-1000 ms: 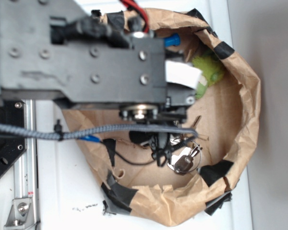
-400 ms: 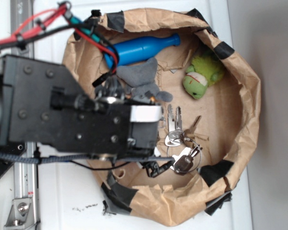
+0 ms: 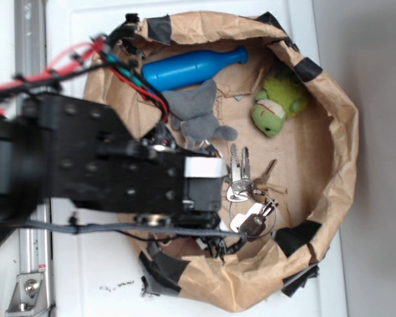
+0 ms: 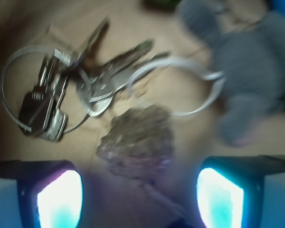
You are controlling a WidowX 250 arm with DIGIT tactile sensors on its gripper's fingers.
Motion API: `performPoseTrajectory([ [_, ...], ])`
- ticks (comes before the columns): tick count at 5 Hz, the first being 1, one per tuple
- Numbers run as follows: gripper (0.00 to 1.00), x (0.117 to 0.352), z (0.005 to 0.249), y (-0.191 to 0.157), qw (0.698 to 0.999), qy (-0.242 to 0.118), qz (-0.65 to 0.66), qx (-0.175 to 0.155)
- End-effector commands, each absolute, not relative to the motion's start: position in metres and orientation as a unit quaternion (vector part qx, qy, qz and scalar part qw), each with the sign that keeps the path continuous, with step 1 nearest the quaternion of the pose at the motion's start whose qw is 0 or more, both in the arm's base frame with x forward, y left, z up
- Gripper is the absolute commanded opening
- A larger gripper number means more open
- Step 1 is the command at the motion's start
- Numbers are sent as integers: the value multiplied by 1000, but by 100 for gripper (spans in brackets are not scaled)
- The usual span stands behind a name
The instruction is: Grab the rock.
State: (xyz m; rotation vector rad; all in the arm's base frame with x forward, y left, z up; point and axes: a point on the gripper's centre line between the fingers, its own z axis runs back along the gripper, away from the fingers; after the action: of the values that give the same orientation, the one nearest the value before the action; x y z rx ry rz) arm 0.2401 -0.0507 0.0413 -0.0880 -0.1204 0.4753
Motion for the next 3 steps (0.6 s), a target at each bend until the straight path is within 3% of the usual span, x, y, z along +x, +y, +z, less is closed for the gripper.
performPoseTrajectory([
  [1,100,228,33,-67,972,-69,220,-39],
  [3,100,239,33,-58,973,-82,216,-27],
])
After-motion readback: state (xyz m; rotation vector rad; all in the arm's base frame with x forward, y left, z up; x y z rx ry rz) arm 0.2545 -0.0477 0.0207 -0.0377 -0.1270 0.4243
